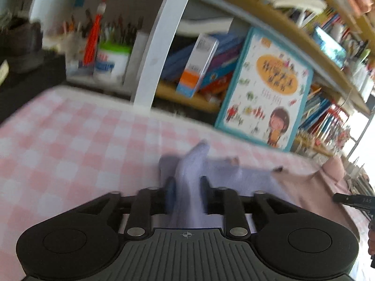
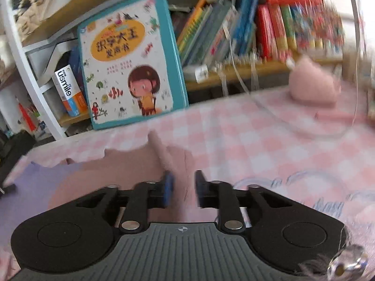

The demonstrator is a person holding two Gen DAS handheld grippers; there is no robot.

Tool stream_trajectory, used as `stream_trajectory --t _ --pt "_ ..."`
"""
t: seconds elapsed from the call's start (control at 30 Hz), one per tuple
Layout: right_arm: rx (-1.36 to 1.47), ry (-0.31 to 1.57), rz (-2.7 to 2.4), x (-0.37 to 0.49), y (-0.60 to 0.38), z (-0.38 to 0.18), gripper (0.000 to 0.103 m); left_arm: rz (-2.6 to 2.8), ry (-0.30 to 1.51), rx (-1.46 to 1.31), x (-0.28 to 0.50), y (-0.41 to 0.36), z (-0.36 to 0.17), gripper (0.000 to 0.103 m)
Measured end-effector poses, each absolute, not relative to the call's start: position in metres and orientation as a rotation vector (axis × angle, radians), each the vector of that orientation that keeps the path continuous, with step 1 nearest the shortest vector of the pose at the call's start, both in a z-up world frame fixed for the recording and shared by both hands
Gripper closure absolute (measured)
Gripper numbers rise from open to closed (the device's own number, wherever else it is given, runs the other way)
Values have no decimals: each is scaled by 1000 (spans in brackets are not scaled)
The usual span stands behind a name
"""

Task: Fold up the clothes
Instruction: 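Grasp the folded edge with both tools and fold it over again toward the collar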

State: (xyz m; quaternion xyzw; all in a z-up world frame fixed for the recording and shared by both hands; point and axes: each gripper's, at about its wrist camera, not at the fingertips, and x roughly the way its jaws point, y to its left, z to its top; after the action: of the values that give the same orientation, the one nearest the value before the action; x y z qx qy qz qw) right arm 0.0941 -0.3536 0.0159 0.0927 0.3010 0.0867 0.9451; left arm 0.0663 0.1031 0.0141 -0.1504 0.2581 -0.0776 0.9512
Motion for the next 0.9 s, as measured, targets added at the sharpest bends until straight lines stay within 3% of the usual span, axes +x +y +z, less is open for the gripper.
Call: stream_trajectory --t 0.27,0.33,0.37,0.73,0.8,0.9 --pt "93 597 189 113 -335 21 79 -119 579 -295 101 98 11 70" --pt "91 608 187 118 -333 17 98 -106 619 -292 108 96 5 81" --pt "90 614 186 120 -333 16 99 -97 628 -307 110 98 2 92" --pt "179 633 178 128 -342 -2 98 -89 631 -403 111 109 -11 90" --pt "178 633 172 126 -342 1 93 -88 626 -398 109 108 -8 89" --pt "189 631 169 118 -345 6 84 -80 603 -363 98 104 1 76"
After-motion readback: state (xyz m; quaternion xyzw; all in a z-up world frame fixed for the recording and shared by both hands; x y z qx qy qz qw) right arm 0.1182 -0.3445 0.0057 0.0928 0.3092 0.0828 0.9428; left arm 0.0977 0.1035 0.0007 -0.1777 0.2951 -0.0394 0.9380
